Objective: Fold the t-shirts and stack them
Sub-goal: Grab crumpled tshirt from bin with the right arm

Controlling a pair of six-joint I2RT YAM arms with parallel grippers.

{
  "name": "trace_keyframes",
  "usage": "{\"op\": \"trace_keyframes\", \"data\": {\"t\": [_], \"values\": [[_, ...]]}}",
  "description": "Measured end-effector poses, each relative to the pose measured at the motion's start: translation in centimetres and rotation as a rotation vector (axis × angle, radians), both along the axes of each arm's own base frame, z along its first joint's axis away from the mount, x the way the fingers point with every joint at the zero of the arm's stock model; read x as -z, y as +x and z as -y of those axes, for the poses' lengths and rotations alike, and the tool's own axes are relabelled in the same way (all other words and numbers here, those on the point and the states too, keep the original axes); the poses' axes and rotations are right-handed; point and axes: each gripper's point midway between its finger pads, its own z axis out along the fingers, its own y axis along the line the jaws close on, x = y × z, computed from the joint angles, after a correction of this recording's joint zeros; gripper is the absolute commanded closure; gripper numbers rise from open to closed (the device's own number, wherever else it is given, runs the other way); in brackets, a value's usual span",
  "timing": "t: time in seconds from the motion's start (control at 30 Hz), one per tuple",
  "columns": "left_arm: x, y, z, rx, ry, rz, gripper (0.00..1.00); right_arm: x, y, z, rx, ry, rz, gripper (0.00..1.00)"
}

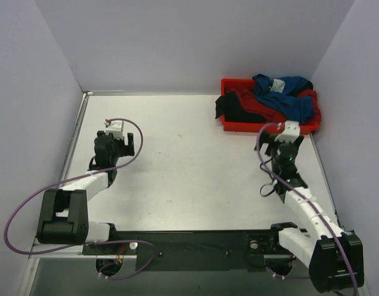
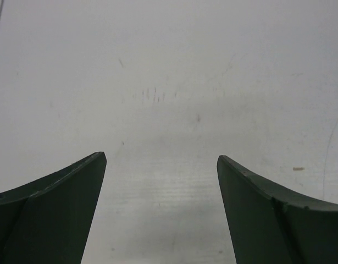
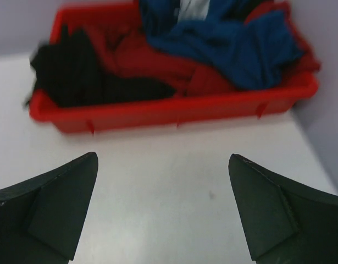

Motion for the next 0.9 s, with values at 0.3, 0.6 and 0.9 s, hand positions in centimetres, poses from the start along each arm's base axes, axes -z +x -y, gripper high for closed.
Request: {"op": "trace_keyframes", "data": {"t": [0.3, 0.6, 0.9], "values": [[-9.2, 4.5, 2.0, 0.186, 0.109, 0.015, 0.07, -18.1, 12.2, 11.0, 0.257, 0.154, 0.029, 0.19], [-5.0, 1.6, 3.1, 0.301, 0.132, -0.174, 0.07, 1.1, 20.8, 16.6, 0.283, 0.212, -0.512, 0.21], [-2.8, 0.4, 4.2, 0.381, 0.122, -0.252, 0.07, 6.5, 24.5, 16.9, 0.205, 0.218, -0.587, 0.86]]}}
